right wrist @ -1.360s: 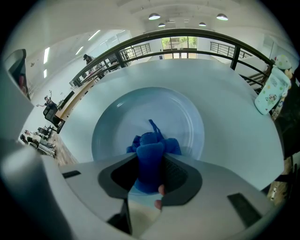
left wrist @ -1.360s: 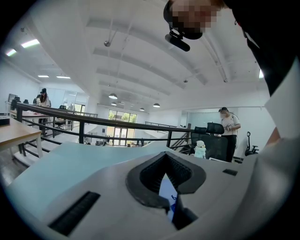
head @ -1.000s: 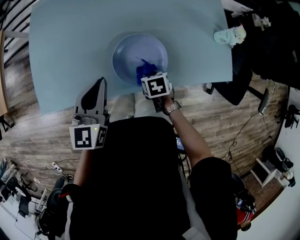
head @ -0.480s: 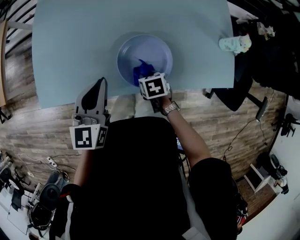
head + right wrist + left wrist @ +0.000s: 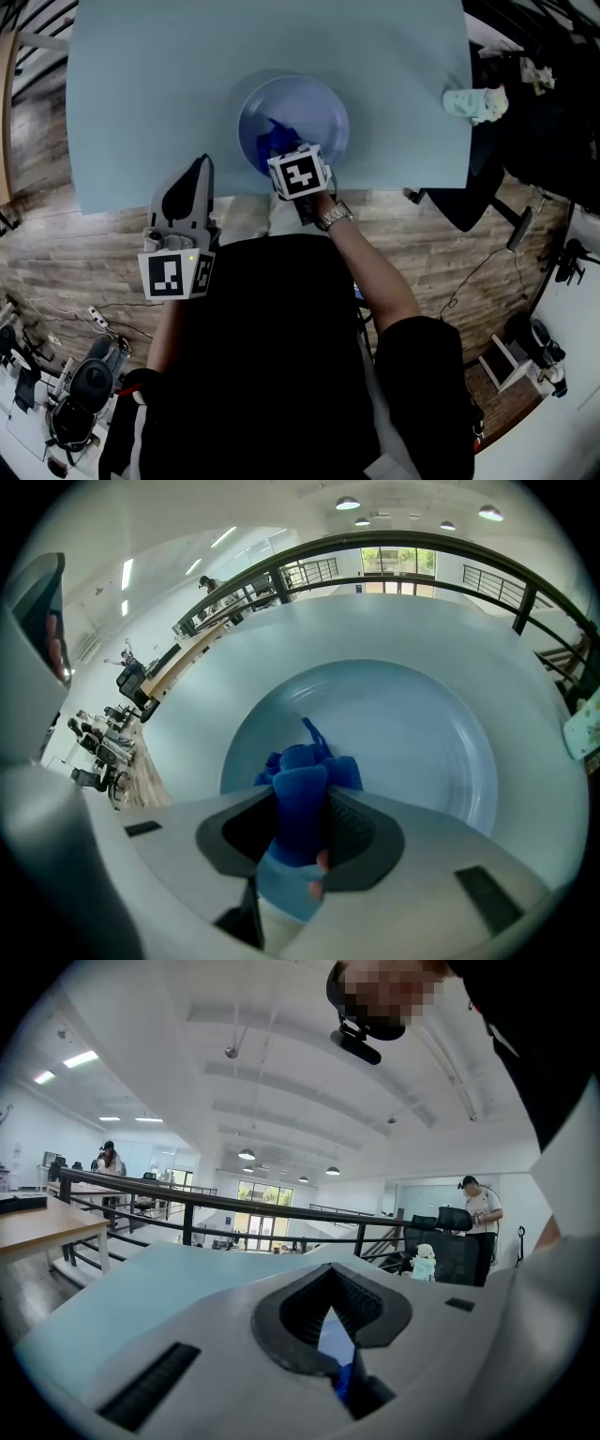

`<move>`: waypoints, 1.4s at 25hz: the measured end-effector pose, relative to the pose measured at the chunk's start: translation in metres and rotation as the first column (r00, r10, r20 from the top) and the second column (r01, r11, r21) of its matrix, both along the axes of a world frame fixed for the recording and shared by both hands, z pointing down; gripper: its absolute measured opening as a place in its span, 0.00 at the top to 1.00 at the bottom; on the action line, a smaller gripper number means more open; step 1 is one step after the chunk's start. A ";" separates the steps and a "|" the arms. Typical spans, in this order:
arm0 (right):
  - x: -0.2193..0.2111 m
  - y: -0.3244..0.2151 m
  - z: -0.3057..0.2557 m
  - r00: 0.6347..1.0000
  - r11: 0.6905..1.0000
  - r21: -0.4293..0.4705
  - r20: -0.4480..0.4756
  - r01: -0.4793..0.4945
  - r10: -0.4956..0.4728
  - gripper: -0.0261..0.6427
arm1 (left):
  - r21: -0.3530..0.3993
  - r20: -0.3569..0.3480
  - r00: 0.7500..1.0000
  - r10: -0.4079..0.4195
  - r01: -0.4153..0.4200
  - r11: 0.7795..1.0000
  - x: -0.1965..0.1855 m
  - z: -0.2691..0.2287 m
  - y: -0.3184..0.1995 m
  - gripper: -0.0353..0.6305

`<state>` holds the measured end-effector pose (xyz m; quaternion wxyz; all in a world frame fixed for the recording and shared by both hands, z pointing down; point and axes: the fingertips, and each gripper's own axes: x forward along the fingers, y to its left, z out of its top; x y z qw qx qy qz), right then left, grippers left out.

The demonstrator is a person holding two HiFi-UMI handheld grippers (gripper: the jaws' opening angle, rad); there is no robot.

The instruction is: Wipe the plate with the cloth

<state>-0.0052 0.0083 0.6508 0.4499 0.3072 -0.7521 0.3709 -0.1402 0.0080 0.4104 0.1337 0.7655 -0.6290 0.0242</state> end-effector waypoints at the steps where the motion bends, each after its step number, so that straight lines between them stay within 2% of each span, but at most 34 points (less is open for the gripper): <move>1: -0.002 -0.001 0.000 1.000 1.000 -0.002 0.003 0.003 -0.003 0.78 | 0.000 0.002 1.000 0.000 0.000 1.000 0.001 0.001 -0.002 0.95; 7: -0.014 -0.011 0.001 0.999 1.000 -0.003 0.018 0.031 -0.031 0.78 | -0.011 -0.008 1.000 -0.013 0.013 1.000 0.000 0.003 -0.011 0.94; 11: -0.020 -0.021 0.000 0.998 0.999 -0.002 0.022 0.054 -0.054 0.78 | -0.034 0.021 1.000 -0.011 0.012 0.999 0.002 0.008 -0.017 0.94; 17: -0.030 -0.035 0.002 0.996 0.997 -0.008 0.038 0.079 -0.078 0.78 | -0.054 -0.009 0.999 -0.051 0.051 0.997 -0.002 0.011 -0.029 0.94; 20: -0.033 -0.045 0.001 0.996 0.996 -0.004 0.038 0.086 -0.085 0.78 | -0.020 -0.010 0.999 -0.049 0.049 0.999 -0.002 0.006 -0.038 0.94; 23: -0.034 -0.055 0.001 0.995 0.996 0.000 0.036 0.091 -0.091 0.78 | -0.035 0.001 0.999 -0.047 0.047 0.998 -0.004 0.010 -0.043 0.94; 28: -0.038 -0.068 -0.002 0.996 0.997 0.007 0.041 0.081 -0.081 0.78 | -0.047 -0.026 0.998 -0.064 0.063 0.997 -0.008 0.010 -0.051 0.94; 35: -0.034 -0.086 -0.003 0.998 0.999 0.022 0.043 0.047 -0.047 0.78 | -0.051 -0.007 0.999 -0.044 0.044 0.998 -0.008 0.012 -0.062 0.95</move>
